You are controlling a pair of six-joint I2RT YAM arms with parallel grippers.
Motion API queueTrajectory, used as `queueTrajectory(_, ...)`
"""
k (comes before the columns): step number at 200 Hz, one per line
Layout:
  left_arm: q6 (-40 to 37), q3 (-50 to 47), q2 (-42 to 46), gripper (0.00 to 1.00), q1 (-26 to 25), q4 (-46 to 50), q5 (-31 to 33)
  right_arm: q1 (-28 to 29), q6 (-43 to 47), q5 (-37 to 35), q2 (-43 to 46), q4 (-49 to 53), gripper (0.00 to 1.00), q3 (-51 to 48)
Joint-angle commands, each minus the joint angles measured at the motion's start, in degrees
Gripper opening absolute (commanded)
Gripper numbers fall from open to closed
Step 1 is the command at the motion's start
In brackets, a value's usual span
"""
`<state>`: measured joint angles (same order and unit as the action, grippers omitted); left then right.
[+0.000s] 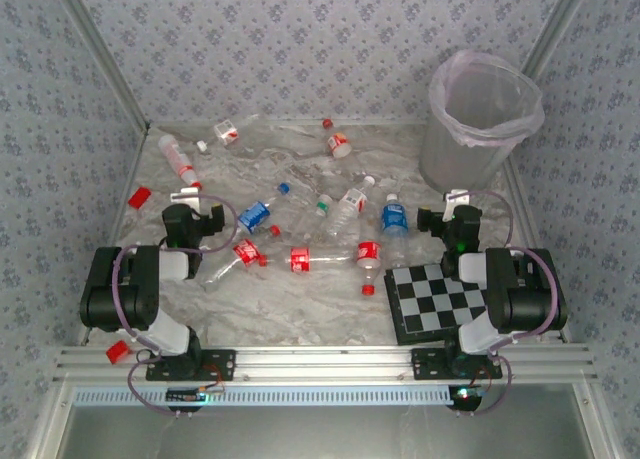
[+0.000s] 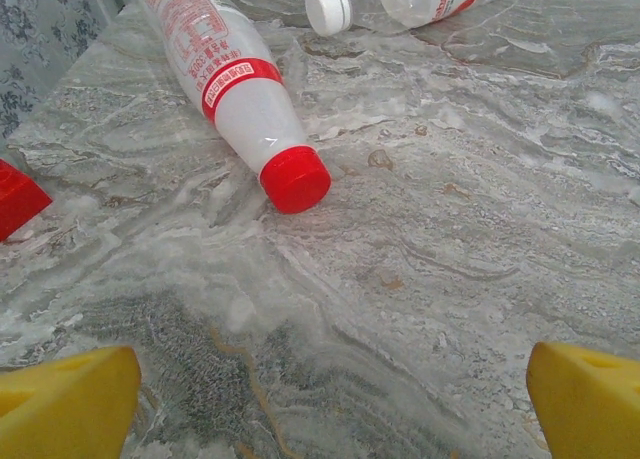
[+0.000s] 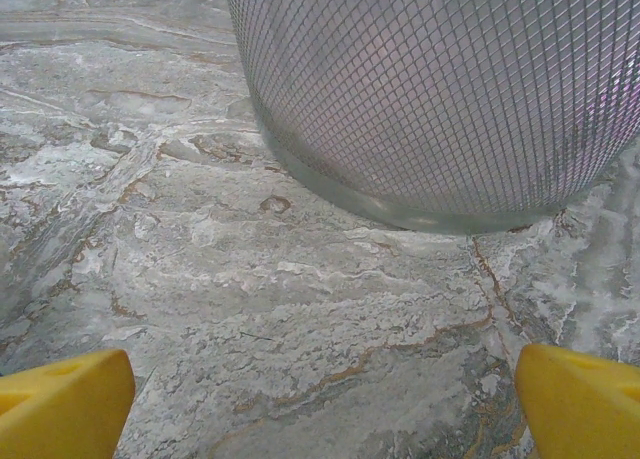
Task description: Put the plastic bottles in the bin
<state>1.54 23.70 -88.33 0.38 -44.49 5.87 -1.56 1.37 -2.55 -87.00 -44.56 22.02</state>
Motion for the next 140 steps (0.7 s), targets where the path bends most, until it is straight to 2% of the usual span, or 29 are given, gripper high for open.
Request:
queueTrajectory(1,-0.83,4.58,4.17,0.99,-0.37,8.56,-2.22,1.46,1.16,-2.27,3.40,6.85,1.00,4.27)
queueTrajectory(18,-1.45,10.29,10.23,0.99,-2.48,20.92,1.73,3.94,-0.03,-5.38,9.03,25.70,1.00,11.70)
queueTrajectory(31,-1.17,14.70,13.34,0.99,-3.29,26.34,0.77,7.53,-0.95,-9.82,12.65,35.79,1.00,15.87)
queueTrajectory(43,-0.92,21.67,12.83,0.99,-3.35,34.45,-0.24,10.92,-1.35,-12.79,15.28,43.42,1.00,18.56)
queueTrajectory(51,-1.01,26.69,10.74,0.99,-2.90,39.17,-1.76,13.07,-1.94,-12.88,16.65,48.08,1.00,20.37)
queueTrajectory(69,-0.56,37.07,3.74,0.99,-0.16,46.38,-10.79,16.55,-2.85,-10.87,17.91,58.93,1.00,24.82)
queueTrajectory(80,-1.73,44.72,-1.55,0.99,0.82,52.58,-13.44,18.49,-3.09,-9.10,18.25,65.52,1.00,27.26)
queueTrajectory(102,-6.64,58.54,-11.97,0.99,0.96,61.89,-13.83,21.29,-3.26,-3.61,19.59,71.63,1.00,29.99)
queueTrajectory(140,-9.78,76.37,-26.63,0.99,1.14,67.14,-14.33,22.76,-4.34,1.49,22.48,74.07,1.00,30.46)
